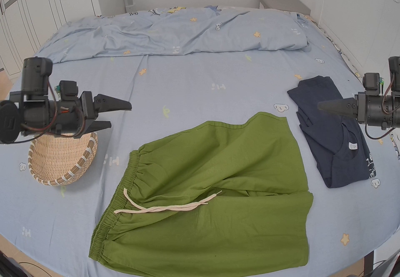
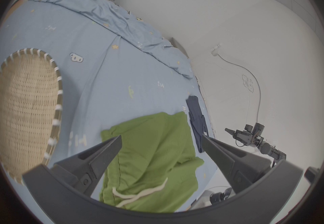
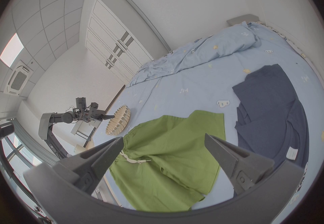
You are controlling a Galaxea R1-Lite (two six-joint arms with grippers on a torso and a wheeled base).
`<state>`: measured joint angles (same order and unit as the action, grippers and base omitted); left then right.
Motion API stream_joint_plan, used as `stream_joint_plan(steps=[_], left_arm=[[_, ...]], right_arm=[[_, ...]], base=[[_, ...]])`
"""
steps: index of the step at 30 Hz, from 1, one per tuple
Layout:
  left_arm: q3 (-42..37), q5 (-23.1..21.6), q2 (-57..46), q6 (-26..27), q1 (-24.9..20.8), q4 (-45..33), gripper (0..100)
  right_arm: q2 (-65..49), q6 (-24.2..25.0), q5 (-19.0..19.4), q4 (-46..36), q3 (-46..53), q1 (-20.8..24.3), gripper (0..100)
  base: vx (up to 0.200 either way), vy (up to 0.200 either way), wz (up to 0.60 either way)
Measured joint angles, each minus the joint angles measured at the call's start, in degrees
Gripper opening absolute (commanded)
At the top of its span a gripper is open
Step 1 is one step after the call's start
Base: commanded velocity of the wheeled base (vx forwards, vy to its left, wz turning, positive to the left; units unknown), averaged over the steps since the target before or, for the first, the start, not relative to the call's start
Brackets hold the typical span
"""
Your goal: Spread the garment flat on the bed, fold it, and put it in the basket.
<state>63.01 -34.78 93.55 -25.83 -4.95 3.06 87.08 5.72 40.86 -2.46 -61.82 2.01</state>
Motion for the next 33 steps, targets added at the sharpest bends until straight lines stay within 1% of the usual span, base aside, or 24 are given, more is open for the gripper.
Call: stream_joint_plan(steps=[5,8,14,19,25,33], left_arm=[[7.85,1.45,9.62,-0.83,-0.41,-1.87,100],[10.06,1.96,14.77,-1.12,0.07,-2.38,100],[11.85,2.29,21.08,-1.21,0.73,-2.6,100],[12.2,2.27,23.61,-0.94,0.94,-2.55,100],[12.26,2.35,26.32,1.29,1.01,-2.62,100],[12.26,2.35,27.76,1.54,0.63,-2.55,100]], right_arm=[[5.03,0.05,-1.26,0.01,-4.0,1.21,100],[7.55,0.02,-1.83,0.12,-5.33,1.6,100],[10.0,0.05,-2.13,0.33,-6.21,1.73,100],[10.69,0.07,-2.13,0.33,-6.29,1.73,100],[11.11,0.09,-2.13,0.35,-6.25,1.87,100],[11.15,0.07,-2.13,0.35,-6.12,1.95,100]], base=[[0.0,0.0,0.0],[0.0,0.0,0.0],[0.0,0.0,0.0],[0.0,0.0,0.0],[0.0,0.0,0.0],[0.0,0.0,0.0]])
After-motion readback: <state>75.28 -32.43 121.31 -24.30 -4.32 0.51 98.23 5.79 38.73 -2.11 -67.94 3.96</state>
